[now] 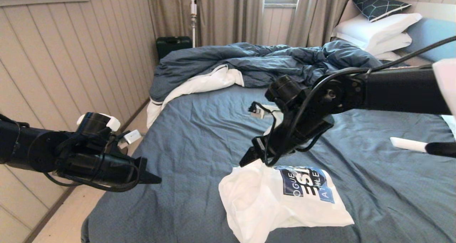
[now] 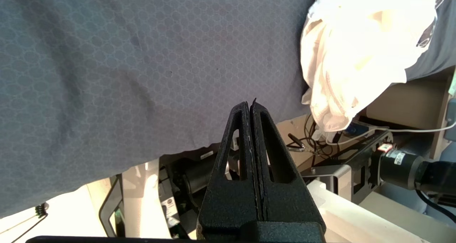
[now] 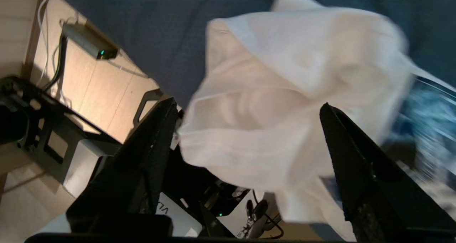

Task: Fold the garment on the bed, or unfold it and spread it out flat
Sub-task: Fold the white T-shirt

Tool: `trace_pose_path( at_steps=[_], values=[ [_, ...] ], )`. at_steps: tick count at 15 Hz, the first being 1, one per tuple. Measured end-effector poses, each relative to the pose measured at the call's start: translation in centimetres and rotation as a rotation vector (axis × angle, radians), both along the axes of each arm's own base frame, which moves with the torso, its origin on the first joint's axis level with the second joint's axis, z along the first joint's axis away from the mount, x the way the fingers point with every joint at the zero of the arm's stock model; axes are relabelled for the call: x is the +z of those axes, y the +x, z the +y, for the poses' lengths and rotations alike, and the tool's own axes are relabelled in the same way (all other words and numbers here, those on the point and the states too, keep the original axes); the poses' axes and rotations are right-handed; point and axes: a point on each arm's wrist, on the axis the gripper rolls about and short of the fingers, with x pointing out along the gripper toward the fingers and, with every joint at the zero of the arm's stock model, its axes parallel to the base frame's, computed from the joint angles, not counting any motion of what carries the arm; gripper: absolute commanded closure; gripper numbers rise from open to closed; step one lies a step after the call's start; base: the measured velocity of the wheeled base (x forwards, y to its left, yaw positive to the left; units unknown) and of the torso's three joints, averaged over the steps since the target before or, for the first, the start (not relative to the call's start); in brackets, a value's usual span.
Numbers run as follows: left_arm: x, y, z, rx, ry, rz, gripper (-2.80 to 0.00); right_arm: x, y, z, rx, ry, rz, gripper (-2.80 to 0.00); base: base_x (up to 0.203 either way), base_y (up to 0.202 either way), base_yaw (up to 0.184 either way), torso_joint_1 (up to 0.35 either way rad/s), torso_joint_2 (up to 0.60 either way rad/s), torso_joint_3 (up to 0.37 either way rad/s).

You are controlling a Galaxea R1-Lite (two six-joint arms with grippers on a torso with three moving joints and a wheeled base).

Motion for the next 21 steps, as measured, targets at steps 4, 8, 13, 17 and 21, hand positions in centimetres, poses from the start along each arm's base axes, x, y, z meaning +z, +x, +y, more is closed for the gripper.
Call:
trace_pose_path(
  at_steps=[4, 8, 13, 17, 21],
  values=[
    [0.1, -0.1, 0.0, 0.0, -0.001, -0.002, 0.0, -0.3, -0.3, -4.0, -0.104, -0.048, 0.025, 0.0, 0.0, 0.0, 0.0, 0.0, 0.0, 0.0],
    [0.1, -0.2, 0.0, -0.002, -0.002, 0.0, 0.0, -1.3, -0.1, -4.7, -0.122, -0.06, 0.052, 0.0, 0.0, 0.0, 0.0, 0.0, 0.0, 0.0],
    [0.1, -0.2, -0.1, -0.003, -0.002, 0.0, 0.0, -3.5, 1.7, -3.1, -0.112, -0.064, 0.037, 0.0, 0.0, 0.0, 0.0, 0.0, 0.0, 0.0],
    [0.0, -0.2, -0.2, -0.007, -0.002, 0.003, 0.0, -4.6, 2.1, -3.3, -0.118, -0.079, 0.064, 0.0, 0.0, 0.0, 0.0, 0.0, 0.0, 0.0],
    [-0.1, -0.5, -0.6, -0.024, -0.001, 0.011, 0.0, -5.5, 2.7, -2.4, -0.101, -0.076, 0.056, 0.0, 0.0, 0.0, 0.0, 0.0, 0.0, 0.0]
  ],
)
